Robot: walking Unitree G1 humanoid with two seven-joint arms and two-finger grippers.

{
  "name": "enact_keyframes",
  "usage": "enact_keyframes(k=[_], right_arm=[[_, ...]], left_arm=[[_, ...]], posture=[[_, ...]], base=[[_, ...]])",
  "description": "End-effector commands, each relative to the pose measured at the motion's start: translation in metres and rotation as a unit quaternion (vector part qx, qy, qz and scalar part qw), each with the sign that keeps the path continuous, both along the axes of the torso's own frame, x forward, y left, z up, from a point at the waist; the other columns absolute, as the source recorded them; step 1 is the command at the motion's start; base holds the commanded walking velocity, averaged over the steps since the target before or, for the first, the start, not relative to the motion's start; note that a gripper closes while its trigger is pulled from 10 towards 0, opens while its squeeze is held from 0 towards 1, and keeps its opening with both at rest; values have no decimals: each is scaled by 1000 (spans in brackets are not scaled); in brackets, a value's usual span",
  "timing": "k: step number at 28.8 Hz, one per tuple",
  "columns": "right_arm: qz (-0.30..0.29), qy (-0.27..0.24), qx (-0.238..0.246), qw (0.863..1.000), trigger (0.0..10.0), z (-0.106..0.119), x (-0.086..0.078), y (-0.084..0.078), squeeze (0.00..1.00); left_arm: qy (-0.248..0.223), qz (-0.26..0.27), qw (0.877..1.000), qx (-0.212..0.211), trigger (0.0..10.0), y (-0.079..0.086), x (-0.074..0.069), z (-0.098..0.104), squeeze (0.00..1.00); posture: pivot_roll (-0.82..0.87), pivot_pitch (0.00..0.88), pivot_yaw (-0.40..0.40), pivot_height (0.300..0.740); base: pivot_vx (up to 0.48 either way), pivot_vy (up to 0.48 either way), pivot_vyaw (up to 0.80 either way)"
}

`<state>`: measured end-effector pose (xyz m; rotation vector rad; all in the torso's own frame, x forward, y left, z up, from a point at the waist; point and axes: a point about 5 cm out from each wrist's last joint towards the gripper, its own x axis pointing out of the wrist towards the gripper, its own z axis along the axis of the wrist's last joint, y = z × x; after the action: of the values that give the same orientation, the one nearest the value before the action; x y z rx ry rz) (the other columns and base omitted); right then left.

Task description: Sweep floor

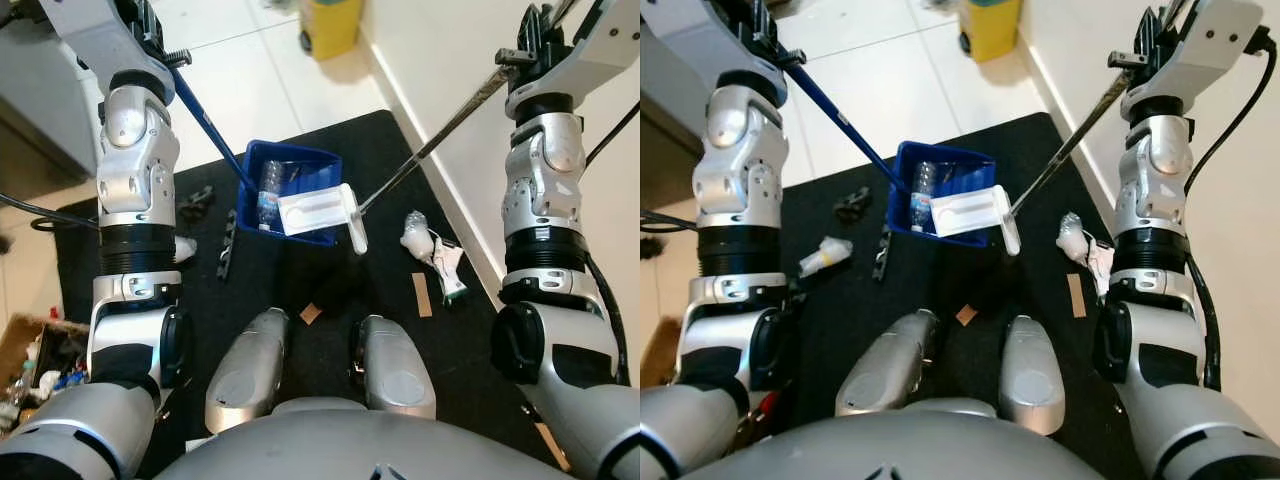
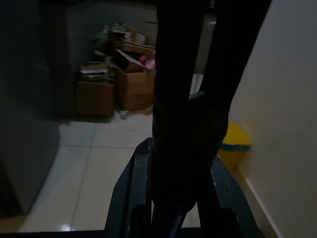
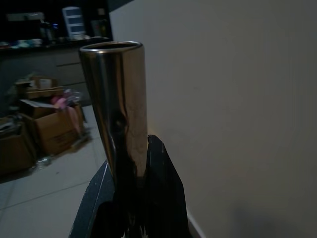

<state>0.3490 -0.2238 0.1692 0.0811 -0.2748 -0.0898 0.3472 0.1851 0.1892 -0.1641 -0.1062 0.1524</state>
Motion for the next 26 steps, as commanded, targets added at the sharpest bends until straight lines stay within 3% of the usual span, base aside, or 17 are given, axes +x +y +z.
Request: enact_keyframes(k=[1,26], right_arm=[[2,-18,-1,1000,10000,7,1,1,0],[4,-14,3,1000,10000,4,1,2,0]], left_arm=[[-26,-1,1000,-8,10000,-3,-1,8,0],[-13,2,1000,-6,10000,-3,-1,5,0]], posture=[[100,0,15,740],[104,0,17,740]], base=[[0,0,788],[0,0,790]])
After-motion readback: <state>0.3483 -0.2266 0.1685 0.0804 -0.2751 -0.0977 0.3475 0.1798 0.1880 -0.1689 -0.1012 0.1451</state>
